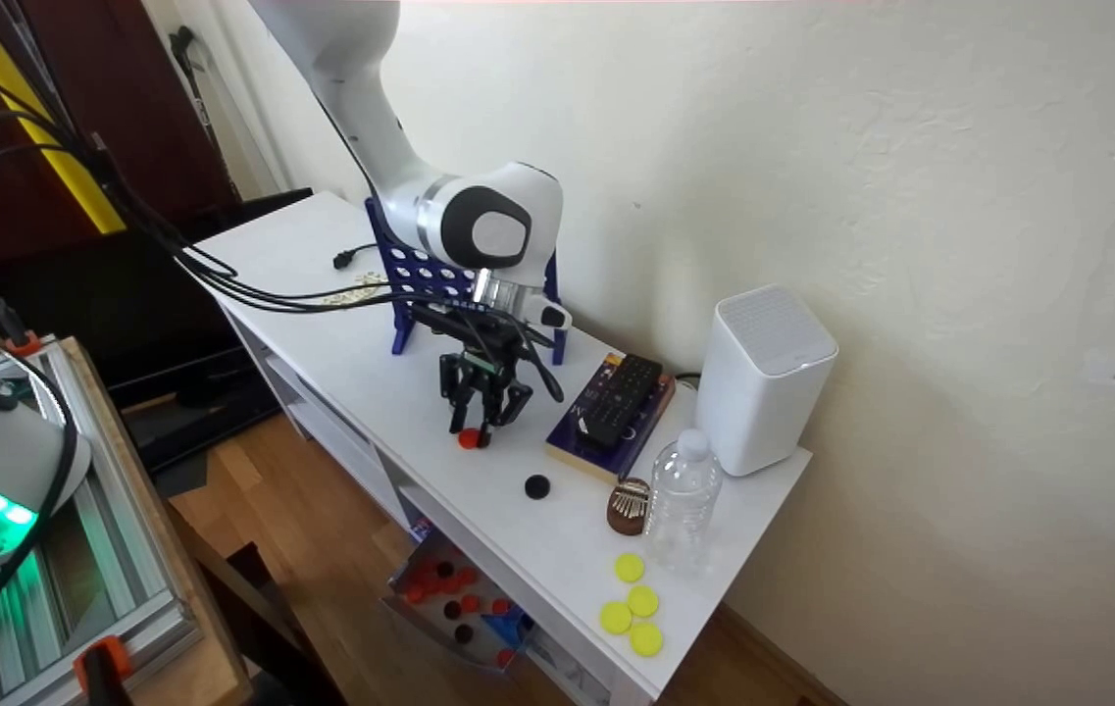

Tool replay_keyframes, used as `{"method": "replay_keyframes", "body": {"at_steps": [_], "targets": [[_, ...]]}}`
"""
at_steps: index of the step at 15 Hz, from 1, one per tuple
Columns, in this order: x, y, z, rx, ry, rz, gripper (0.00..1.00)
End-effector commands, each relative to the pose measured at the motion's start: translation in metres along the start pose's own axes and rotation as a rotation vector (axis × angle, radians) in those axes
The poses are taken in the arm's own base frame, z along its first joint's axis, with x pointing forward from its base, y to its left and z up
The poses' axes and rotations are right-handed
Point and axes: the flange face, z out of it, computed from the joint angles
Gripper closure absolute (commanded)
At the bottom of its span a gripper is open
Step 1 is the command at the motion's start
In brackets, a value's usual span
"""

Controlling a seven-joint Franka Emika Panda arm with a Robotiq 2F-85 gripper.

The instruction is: Put the orange circle inside the blue object

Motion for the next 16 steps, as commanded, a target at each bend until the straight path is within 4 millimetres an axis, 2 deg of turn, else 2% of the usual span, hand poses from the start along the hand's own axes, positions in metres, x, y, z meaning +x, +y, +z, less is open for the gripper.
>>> {"method": "replay_keyframes", "body": {"at_steps": [1, 5, 8, 16], "targets": [[0.0030, 0.0009, 0.0028, 0.020, 0.022, 0.017, 0.65], [0.0031, 0.0011, 0.0027, 0.020, 0.026, 0.017, 0.53], [0.0031, 0.0012, 0.0020, 0.018, 0.028, 0.017, 0.48], [0.0035, 0.0022, 0.0000, 0.018, 0.035, 0.020, 0.63]]}}
